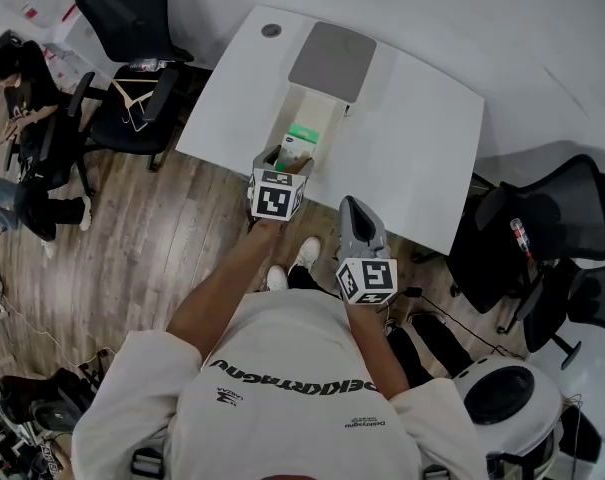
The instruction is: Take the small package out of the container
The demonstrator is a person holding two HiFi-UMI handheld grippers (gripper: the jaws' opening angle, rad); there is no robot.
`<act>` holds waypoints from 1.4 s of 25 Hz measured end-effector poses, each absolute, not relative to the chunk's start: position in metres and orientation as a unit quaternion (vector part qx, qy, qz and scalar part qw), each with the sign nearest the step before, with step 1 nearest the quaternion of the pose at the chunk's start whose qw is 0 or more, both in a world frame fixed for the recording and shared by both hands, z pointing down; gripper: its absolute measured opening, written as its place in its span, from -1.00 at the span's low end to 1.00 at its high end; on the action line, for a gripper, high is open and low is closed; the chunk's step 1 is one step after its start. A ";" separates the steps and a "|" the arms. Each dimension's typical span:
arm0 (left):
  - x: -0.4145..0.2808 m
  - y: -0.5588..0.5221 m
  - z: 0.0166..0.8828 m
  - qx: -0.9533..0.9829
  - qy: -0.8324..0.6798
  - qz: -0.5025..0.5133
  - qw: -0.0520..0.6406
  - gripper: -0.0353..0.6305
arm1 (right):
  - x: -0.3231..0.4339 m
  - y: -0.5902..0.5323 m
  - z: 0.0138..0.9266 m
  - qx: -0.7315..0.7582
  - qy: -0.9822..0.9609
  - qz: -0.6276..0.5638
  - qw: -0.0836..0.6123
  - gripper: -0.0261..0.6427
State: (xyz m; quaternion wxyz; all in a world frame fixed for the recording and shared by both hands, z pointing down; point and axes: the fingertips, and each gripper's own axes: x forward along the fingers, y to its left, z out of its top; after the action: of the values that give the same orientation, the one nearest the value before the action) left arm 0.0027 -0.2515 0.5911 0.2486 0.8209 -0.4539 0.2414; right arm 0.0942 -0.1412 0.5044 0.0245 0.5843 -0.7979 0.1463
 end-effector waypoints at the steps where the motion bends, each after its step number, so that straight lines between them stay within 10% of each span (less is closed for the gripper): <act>1: 0.002 -0.249 0.588 0.822 -0.454 0.238 0.247 0.09 | 0.093 -0.139 0.503 0.585 -0.798 0.145 0.024 -0.93; 35: -0.022 -0.189 0.524 0.862 -0.460 0.123 0.175 0.09 | 0.085 -0.122 0.486 0.595 -0.794 0.120 0.023 -0.93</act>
State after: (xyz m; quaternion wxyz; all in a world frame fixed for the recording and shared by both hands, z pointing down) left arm -0.0223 -0.1887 0.5243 0.1749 0.8619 -0.4597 0.1235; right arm 0.0850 -0.1224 0.4864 0.0227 0.5952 -0.7942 0.1202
